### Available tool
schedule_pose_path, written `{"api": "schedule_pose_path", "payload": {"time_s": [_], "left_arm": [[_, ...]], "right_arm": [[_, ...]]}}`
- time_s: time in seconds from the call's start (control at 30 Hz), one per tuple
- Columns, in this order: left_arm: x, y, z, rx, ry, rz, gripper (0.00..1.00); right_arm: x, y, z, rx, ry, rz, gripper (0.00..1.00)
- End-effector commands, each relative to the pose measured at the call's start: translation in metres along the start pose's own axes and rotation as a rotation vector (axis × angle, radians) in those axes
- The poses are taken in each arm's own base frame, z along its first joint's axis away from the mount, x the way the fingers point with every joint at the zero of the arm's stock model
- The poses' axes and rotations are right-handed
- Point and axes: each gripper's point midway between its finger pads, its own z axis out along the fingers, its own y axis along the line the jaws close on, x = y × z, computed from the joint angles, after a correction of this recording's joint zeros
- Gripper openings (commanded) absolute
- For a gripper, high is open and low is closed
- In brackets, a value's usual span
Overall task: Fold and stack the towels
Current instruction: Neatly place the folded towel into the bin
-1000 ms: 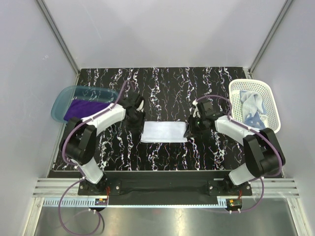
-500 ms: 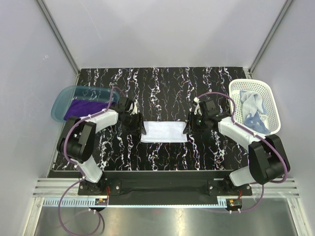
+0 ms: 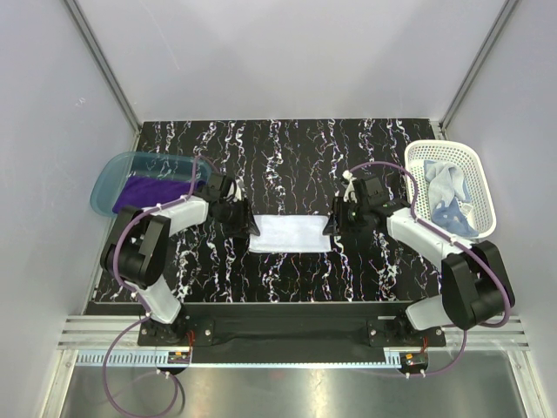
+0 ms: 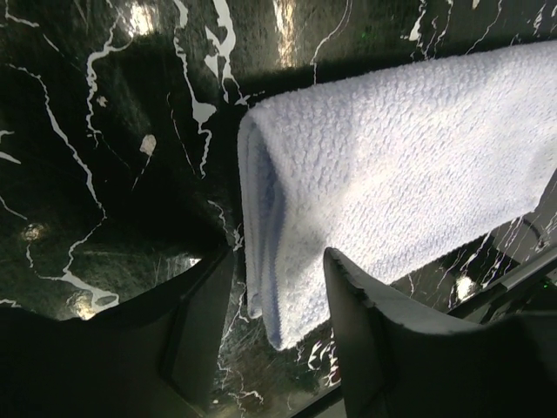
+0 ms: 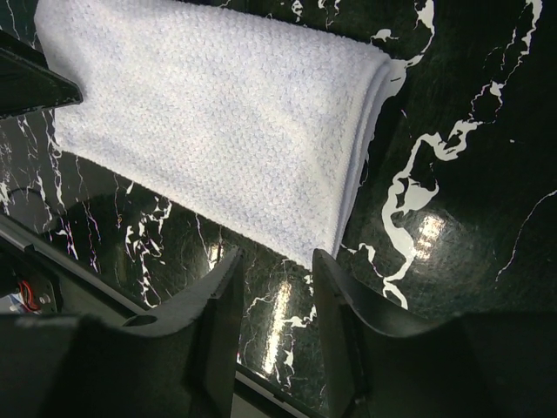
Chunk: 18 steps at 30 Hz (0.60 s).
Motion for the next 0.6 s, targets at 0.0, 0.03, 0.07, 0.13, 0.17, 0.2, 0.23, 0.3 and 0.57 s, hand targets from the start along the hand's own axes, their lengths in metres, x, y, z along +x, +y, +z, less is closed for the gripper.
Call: {"api": "schedule_pose_path", "payload": {"time_s": [0.0, 0.03, 0.07, 0.13, 0.17, 0.2, 0.23, 0.3, 0.57], "left_arm": [[0.007, 0.019, 0.01, -0.065, -0.012, -0.029, 0.5], [0.007, 0.02, 0.011, -0.067, -0.014, -0.033, 0.49], [0.007, 0.021, 0.013, -0.074, -0.012, -0.032, 0.47], [0.009, 0.017, 0.016, -0.071, -0.005, -0.022, 0.45], [0.011, 0.017, 0.018, -0.074, 0.002, -0.019, 0.44], [0.014, 0.016, 0.019, -0.081, 0.016, -0.01, 0.43], [0.015, 0.015, 0.02, -0.085, 0.017, -0.005, 0.41], [0.018, 0.014, 0.023, -0.086, 0.029, 0.002, 0.33], [0.005, 0.008, 0.007, -0.123, 0.032, 0.053, 0.0]], "right_arm": [[-0.012, 0.012, -0.006, -0.044, -0.058, -0.038, 0.44], [-0.012, 0.012, -0.005, -0.045, -0.059, -0.035, 0.45], [-0.011, 0.013, -0.005, -0.052, -0.055, -0.035, 0.46], [-0.011, 0.015, -0.006, -0.061, -0.062, -0.033, 0.48], [-0.012, 0.015, -0.007, -0.059, -0.069, -0.028, 0.49], [-0.014, 0.016, -0.009, -0.065, -0.082, -0.03, 0.53], [-0.013, 0.016, -0.01, -0.067, -0.084, -0.027, 0.55], [-0.015, 0.018, -0.013, -0.071, -0.1, -0.028, 0.77], [-0.021, 0.019, -0.02, -0.049, -0.107, -0.041, 1.0]]}}
